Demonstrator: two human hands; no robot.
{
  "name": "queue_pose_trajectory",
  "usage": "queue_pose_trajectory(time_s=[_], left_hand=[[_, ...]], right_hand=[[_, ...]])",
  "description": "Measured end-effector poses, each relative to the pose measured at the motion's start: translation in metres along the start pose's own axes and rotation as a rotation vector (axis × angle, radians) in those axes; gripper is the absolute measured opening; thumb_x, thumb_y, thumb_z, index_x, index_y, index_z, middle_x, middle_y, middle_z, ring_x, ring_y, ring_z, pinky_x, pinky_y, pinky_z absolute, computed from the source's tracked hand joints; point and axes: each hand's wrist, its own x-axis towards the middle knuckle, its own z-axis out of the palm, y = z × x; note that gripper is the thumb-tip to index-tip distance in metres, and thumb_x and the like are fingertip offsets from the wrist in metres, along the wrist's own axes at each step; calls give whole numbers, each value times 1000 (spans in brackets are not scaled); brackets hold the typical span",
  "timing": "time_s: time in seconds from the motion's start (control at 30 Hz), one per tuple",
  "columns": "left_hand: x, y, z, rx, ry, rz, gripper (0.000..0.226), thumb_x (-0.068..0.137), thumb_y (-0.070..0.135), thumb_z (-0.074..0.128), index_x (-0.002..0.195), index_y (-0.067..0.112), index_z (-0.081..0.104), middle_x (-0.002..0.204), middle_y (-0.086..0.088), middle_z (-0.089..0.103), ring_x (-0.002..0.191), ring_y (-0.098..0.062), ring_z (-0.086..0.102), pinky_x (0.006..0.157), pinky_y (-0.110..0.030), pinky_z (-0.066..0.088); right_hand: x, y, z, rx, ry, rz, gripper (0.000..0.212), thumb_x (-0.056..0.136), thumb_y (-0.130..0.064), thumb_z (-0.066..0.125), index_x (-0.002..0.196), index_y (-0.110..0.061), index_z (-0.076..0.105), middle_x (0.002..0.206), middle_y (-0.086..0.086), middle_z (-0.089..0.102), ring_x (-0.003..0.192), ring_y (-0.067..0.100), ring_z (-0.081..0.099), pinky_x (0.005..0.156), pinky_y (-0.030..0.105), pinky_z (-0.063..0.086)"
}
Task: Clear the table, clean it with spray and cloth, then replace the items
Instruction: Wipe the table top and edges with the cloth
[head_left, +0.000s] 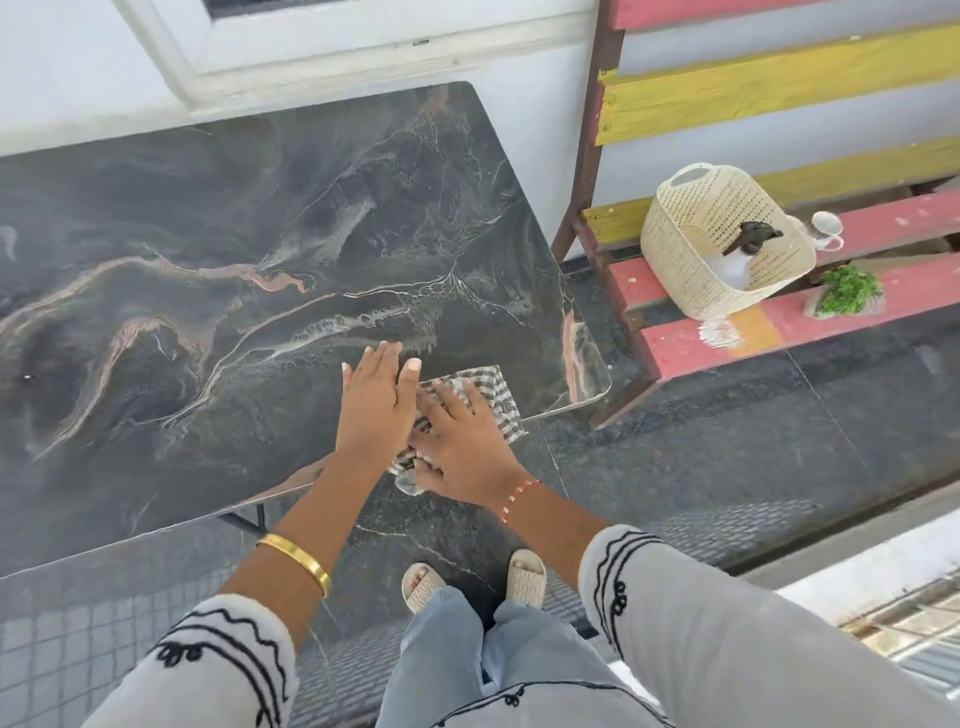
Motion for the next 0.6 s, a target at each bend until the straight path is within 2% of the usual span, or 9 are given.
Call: queue_pose_trajectory(time_s=[0.1,0.17,0.33,0.43,0.53,0.6], left_hand=[[0,18,14,-25,-7,29,50,100,31,23,140,5,34,149,-12,35,142,-23,23,118,-43,2],[-1,28,21,-39,3,47,49,100,30,24,140,5,35,148,-10,36,142,-22,24,118,-43,3],[2,40,30,-50,8,59,49,100,32,25,140,6,34,149,-10,34,143,-22,22,119,-41,2],[7,49,33,-39,7,55,50,100,32,25,141,7,33,150,-11,32,143,-22,21,118,-39,2],[12,61,39,-39,-11,48,50,100,32,24,142,8,32,152,-10,30,144,-21,18,118,-38,1],[16,67,43,-37,-19,54,50,99,33,24,143,8,31,152,-10,29,144,-21,17,118,-38,1]], right_hand=[[-12,25,-2,50,81,-160,30,74,-27,50,100,-21,65,118,14,62,111,37,58,95,59,44],[-19,38,-4,84,80,-146,32,76,-26,50,103,-22,65,119,12,62,113,35,58,96,57,43],[-33,64,-16,57,59,66,46,76,-33,42,115,-23,66,124,10,63,115,31,59,99,55,42],[-35,80,-22,67,67,261,51,75,-31,38,117,-24,66,129,10,61,120,31,56,102,57,37],[-32,92,-26,71,49,426,56,79,-34,30,123,-25,62,138,10,53,129,30,48,109,56,28],[-24,94,-28,73,17,479,62,81,-39,22,133,-25,53,147,10,42,138,30,36,113,54,21]])
